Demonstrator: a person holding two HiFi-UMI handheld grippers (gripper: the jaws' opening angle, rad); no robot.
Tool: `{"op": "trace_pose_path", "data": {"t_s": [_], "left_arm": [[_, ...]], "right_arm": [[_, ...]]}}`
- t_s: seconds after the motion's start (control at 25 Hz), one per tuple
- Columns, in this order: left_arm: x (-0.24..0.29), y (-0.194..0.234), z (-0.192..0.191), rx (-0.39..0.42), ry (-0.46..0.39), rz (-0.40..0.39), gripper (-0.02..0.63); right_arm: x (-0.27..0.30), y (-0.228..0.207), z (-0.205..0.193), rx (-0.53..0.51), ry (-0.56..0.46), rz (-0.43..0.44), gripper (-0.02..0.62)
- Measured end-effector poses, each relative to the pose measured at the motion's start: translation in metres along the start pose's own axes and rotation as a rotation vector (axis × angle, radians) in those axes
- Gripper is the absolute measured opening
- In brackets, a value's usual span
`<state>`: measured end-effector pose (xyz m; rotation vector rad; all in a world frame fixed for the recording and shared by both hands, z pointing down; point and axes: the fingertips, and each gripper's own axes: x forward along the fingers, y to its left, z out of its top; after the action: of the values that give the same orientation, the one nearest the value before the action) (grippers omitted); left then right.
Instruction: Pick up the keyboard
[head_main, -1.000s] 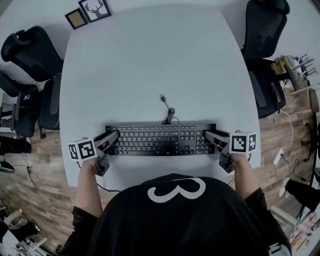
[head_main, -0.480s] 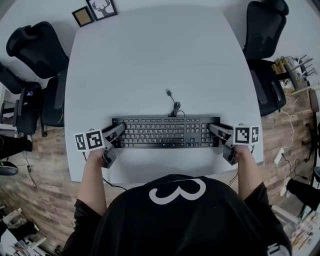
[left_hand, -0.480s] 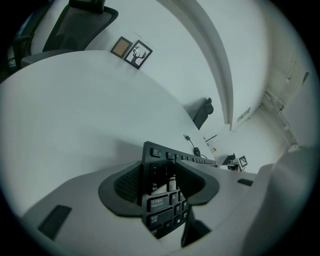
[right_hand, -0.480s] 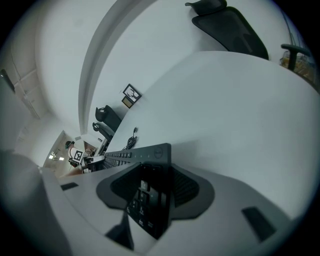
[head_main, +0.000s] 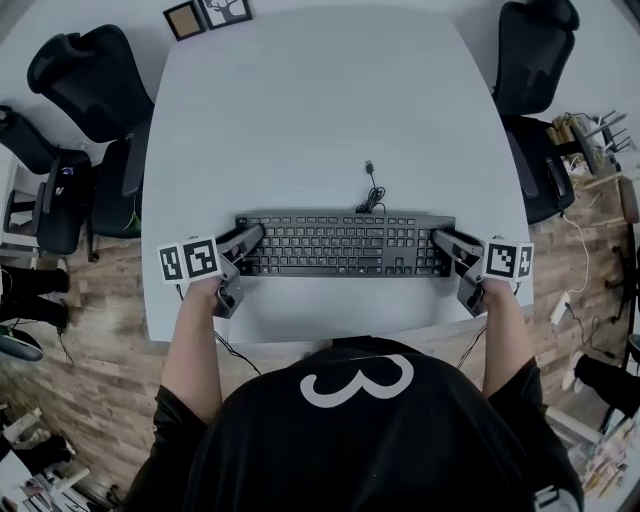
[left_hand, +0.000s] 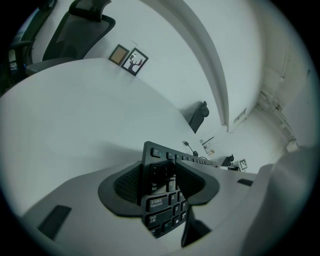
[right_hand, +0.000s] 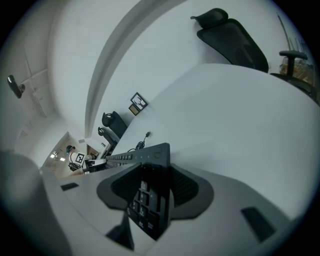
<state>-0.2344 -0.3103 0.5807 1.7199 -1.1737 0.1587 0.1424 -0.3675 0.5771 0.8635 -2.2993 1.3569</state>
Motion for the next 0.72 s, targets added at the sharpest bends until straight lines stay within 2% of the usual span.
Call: {"op": "trace_pose_path", "data": {"t_s": [0.4, 0.72], "left_arm": [[-0.091, -0.069, 0.042, 0.192, -0.216, -0.054, 0.207], [-0.204, -0.120, 0.056, 0.331, -0.425, -0.100, 0.209]], "right_arm": [[-0.065, 0.088, 0.028, -0.177, -0.214, 0.051, 0.172], [-0.123, 0.197, 0.034, -0.359, -0.393, 0.085, 0.172]]}}
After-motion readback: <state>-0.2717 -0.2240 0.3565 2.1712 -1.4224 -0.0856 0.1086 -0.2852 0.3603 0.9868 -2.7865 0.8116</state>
